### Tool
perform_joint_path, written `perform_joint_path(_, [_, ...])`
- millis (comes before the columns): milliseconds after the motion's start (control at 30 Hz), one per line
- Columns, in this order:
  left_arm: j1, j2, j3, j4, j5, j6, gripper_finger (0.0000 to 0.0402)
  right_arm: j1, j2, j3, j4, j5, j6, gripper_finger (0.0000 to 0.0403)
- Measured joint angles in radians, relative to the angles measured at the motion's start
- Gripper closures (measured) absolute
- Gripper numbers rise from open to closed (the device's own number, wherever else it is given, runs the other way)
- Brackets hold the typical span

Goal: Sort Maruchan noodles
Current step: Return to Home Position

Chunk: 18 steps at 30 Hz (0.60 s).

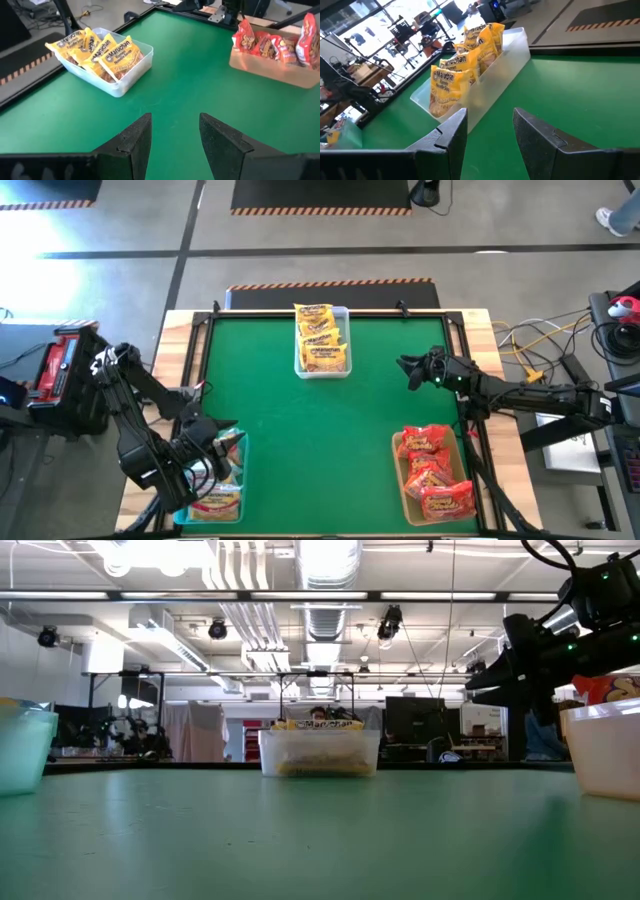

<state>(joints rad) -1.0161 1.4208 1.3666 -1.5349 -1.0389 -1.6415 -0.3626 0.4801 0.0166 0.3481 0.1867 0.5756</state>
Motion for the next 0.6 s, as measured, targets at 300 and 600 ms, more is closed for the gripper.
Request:
perform_joint_path(300, [0.014, 0.0, 0.0, 0.002, -0.088, 0.014, 0.0254, 0.0, 0.0, 0.0, 0.0, -0.002, 0.001, 0.0252])
perform_joint_path(600, [0.097, -0.02, 0.0, -0.011, -0.112, 0.137, 0.0254, 0.0, 0.0, 0.0, 0.0, -0.002, 0.001, 0.0252])
